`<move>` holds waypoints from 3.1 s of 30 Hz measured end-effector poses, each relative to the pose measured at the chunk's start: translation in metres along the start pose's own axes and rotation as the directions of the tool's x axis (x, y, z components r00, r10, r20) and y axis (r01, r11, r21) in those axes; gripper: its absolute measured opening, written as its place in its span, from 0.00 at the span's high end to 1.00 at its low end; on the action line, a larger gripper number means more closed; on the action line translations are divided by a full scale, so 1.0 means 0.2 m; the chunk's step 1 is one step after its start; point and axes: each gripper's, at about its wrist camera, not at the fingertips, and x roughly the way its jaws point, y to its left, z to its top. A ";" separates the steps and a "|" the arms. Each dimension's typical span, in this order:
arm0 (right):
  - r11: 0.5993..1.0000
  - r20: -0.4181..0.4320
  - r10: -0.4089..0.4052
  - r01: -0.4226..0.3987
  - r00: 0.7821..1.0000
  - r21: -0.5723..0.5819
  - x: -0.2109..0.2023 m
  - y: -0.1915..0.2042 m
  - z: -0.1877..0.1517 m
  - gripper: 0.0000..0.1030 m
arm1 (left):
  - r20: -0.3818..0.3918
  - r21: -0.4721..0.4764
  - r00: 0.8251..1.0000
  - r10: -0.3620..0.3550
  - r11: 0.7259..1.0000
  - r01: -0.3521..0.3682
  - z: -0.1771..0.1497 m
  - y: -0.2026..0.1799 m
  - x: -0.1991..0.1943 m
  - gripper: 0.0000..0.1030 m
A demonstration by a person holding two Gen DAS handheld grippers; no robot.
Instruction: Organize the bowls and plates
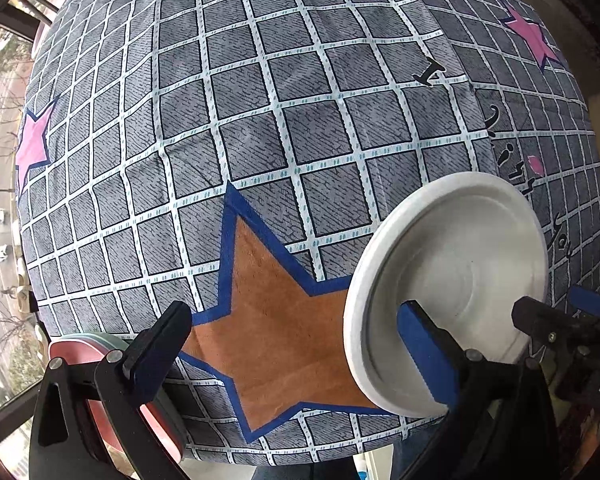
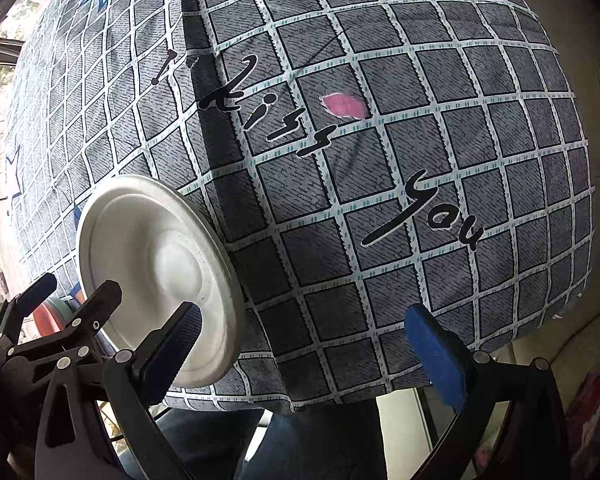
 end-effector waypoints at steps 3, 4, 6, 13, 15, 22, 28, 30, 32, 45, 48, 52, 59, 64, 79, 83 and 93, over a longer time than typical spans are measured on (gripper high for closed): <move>1.000 -0.005 -0.011 0.011 1.000 -0.016 0.07 0.03 0.02 0.01 | -0.013 -0.007 1.000 0.013 1.000 -0.013 0.01 0.01 0.06 0.00; 1.000 -0.008 -0.014 0.014 1.000 -0.020 0.09 0.04 0.02 0.01 | -0.017 -0.007 1.000 0.020 1.000 -0.020 0.00 0.01 0.09 0.00; 0.999 -0.021 -0.022 0.021 1.000 -0.030 0.15 0.05 0.04 0.01 | -0.027 -0.004 0.999 0.038 0.999 -0.038 -0.01 0.00 0.13 0.00; 0.999 -0.017 -0.009 0.009 1.000 -0.033 0.23 0.10 0.07 0.01 | -0.042 -0.031 0.999 -0.020 0.999 0.019 -0.03 -0.03 0.25 0.00; 1.000 -0.017 -0.005 0.004 1.000 -0.031 0.22 0.08 0.10 0.01 | -0.069 -0.063 0.996 -0.061 0.996 0.056 -0.01 -0.03 0.29 0.00; 0.996 -0.018 -0.003 0.001 1.000 -0.089 0.15 0.14 0.21 0.22 | -0.068 -0.015 0.995 -0.066 0.998 0.066 0.04 -0.08 0.30 0.12; 0.991 -0.045 0.045 -0.051 0.998 -0.123 0.14 0.32 0.21 0.70 | -0.049 0.064 0.992 -0.114 0.991 0.117 0.04 -0.20 0.26 0.53; 0.990 -0.051 0.029 -0.036 0.998 -0.139 0.15 0.38 0.21 0.74 | -0.057 0.071 0.989 -0.138 0.987 0.141 0.06 -0.23 0.25 0.65; 0.989 -0.050 0.011 -0.018 0.999 -0.150 0.15 0.42 0.22 0.74 | -0.058 0.059 0.988 -0.141 0.988 0.144 0.06 -0.24 0.25 0.65; 0.966 -0.116 -0.005 -0.025 0.993 -0.256 0.28 0.86 0.15 0.74 | -0.043 -0.038 0.993 -0.114 0.993 0.113 -0.22 0.11 0.36 0.65; 0.955 -0.123 -0.013 -0.024 0.992 -0.295 0.31 0.99 0.13 0.74 | -0.042 -0.070 0.993 -0.111 0.992 0.108 -0.28 0.20 0.38 0.65; 0.944 -0.128 -0.027 -0.016 0.991 -0.330 0.34 1.15 0.11 0.74 | -0.041 -0.101 0.992 -0.119 0.988 0.114 -0.33 0.25 0.41 0.65; 0.942 -0.131 -0.040 -0.007 0.991 -0.335 0.38 1.17 0.06 0.74 | -0.031 -0.102 0.992 -0.121 0.988 0.117 -0.36 0.33 0.46 0.66; 0.942 -0.135 -0.045 -0.003 0.990 -0.335 0.42 1.08 0.05 0.74 | -0.033 -0.110 0.991 -0.126 0.986 0.122 -0.36 0.31 0.34 0.66; 0.941 -0.136 -0.048 -0.001 0.989 -0.337 0.39 1.07 0.05 0.74 | -0.036 -0.111 0.991 -0.128 0.986 0.123 -0.35 0.31 0.31 0.66; 0.942 -0.136 -0.048 0.000 0.989 -0.336 0.38 1.07 0.05 0.74 | -0.036 -0.108 0.991 -0.127 0.987 0.122 -0.34 0.30 0.31 0.66; 0.940 -0.135 -0.051 0.002 0.989 -0.341 0.38 1.06 0.05 0.74 | -0.036 -0.109 0.991 -0.126 0.987 0.122 -0.34 0.30 0.30 0.66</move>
